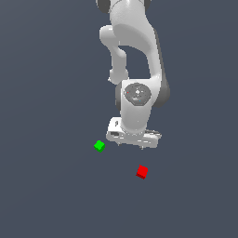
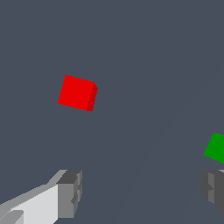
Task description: Stack the red cube on top of the green cube.
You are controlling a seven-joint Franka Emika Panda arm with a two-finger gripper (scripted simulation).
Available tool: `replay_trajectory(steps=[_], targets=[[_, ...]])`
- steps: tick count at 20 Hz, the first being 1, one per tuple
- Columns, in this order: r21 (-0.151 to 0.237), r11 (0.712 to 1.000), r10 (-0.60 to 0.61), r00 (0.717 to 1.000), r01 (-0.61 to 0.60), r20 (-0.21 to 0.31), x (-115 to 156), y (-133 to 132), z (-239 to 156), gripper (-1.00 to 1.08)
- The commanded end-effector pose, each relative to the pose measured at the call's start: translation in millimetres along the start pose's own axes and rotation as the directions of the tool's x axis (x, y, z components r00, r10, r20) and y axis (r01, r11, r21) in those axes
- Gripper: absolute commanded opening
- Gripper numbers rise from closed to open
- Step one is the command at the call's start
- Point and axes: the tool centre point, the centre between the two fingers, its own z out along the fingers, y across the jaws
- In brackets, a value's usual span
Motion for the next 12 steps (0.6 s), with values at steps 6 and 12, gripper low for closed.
replay_trajectory(steps=[6,12], targets=[[-0.007,0.994,0.105,0.994,-0.105,0.002,27,-32,23,1.0],[-0.012,0.985,0.171,0.985,-0.171,0.003,46,-50,37,1.0]])
